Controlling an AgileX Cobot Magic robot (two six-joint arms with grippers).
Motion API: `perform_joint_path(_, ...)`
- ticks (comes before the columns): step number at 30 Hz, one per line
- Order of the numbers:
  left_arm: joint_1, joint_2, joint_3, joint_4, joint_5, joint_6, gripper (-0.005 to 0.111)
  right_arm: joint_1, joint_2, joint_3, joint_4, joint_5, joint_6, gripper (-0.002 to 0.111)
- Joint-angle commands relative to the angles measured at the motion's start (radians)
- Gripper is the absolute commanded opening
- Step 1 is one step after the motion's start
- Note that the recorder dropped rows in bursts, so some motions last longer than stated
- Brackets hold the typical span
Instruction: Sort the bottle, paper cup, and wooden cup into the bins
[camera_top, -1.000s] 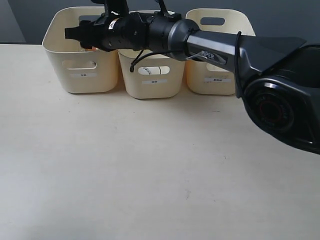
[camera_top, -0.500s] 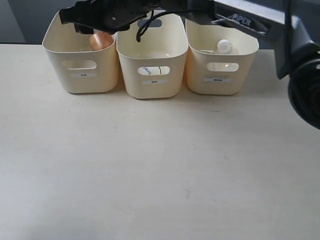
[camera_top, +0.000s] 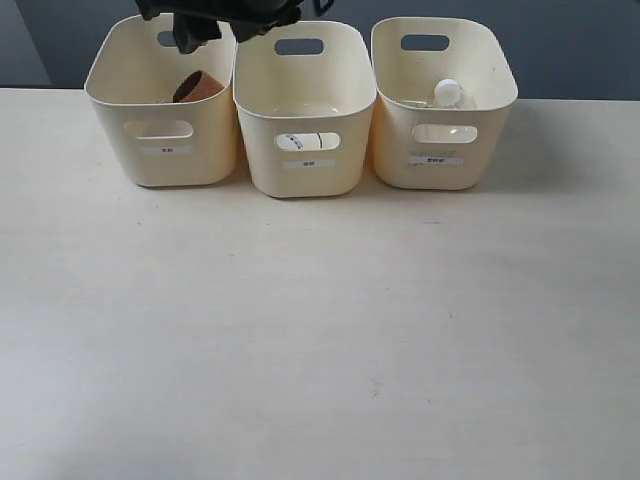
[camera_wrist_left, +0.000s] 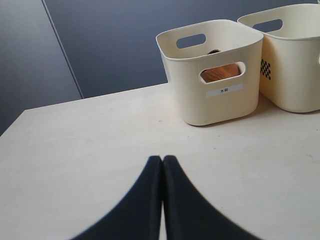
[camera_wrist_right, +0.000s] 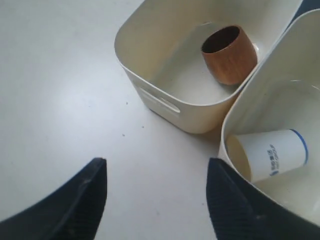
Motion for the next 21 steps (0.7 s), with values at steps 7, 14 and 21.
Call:
perform_joint_path(7,-0.003,-0.005,0.001,-0.001,-0.001,-0.002,0.000,-0.005,-0.242,-0.003,-0.111,0.241,-0.001,0.057)
perform_joint_path(14,-0.003,-0.005,0.001,-0.001,-0.001,-0.002,0.000,-0.005,-0.424,-0.003,-0.111,0.292,-0.001,0.057)
perform_joint_path(21,-0.003,-0.005,0.001,-0.001,-0.001,-0.002,0.000,-0.005,-0.644,0.091,-0.130,0.292,0.024,0.057)
